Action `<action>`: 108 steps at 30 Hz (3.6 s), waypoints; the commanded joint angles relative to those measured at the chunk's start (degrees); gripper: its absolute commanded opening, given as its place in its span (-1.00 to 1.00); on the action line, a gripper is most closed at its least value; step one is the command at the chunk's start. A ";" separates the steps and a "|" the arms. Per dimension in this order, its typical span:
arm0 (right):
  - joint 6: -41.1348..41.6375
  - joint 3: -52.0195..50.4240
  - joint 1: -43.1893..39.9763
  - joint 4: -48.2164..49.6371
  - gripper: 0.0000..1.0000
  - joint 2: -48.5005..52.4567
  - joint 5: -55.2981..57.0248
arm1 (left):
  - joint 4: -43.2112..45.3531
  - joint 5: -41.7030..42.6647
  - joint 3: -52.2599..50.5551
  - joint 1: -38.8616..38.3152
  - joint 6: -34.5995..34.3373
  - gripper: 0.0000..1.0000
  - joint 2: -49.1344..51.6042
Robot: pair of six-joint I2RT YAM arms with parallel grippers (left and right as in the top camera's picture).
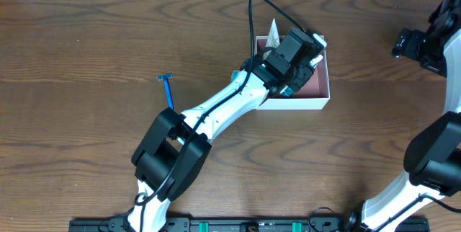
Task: Pack container
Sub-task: 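Lift the soap bar box and lower it into the white box, then open the left gripper and pull it back from the box, then lower the left gripper onto the green toothbrush handle and grasp it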
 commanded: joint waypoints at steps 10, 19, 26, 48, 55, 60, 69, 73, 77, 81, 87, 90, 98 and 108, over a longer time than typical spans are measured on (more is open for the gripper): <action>0.79 -0.26 -0.33 -0.04 0.98 0.50 0.79 | -1.07 -0.28 0.57 0.22 0.11 0.12 -0.52; 0.79 -0.26 -0.33 -0.04 0.99 0.50 0.79 | -1.22 -0.26 0.59 0.20 -0.98 0.24 -1.81; 0.79 -0.26 -0.33 -0.04 0.98 0.50 0.79 | -5.09 -0.26 0.61 0.20 -0.96 0.25 -13.11; 0.79 -0.26 -0.33 -0.04 0.98 0.50 0.79 | -39.82 -14.12 -7.17 14.56 -13.31 0.96 -27.71; 0.79 -0.26 -0.33 -0.04 0.99 0.50 0.79 | -39.19 -9.18 -8.26 14.91 -14.64 0.96 -17.70; 0.79 -0.26 -0.31 -0.04 0.99 0.50 0.79 | -38.05 -5.92 -8.26 14.91 -14.45 0.96 -11.98; 0.79 -0.26 -0.33 -0.04 0.98 0.50 0.79 | -37.44 -1.88 -8.28 14.91 -14.69 0.96 -4.39; 0.79 -0.26 -0.33 -0.04 0.98 0.50 0.79 | -37.11 -1.27 -8.28 14.91 -14.69 0.96 -2.05; 0.79 -0.26 -0.33 -0.04 0.98 0.50 0.79 | -36.50 -1.25 -8.28 14.91 -14.67 0.96 -0.46; 0.79 -0.26 -0.31 -0.04 0.98 0.50 0.79 | -35.87 -1.22 -8.28 14.91 -14.71 0.96 0.63; 0.79 -0.26 -0.31 -0.04 0.98 0.50 0.79 | -33.68 -1.22 -8.44 15.26 -14.67 0.96 1.75; 0.79 -0.26 -0.33 -0.04 0.98 0.50 0.79 | -32.15 -1.22 -9.16 15.89 -14.69 0.96 1.77; 0.79 -0.26 -0.33 -0.04 0.99 0.50 0.79 | -31.21 -1.01 -11.78 18.27 -15.19 0.96 1.77; 0.79 -0.26 -0.33 -0.04 0.98 0.50 0.79 | -30.71 -0.04 -11.91 18.38 -15.08 0.96 1.77</action>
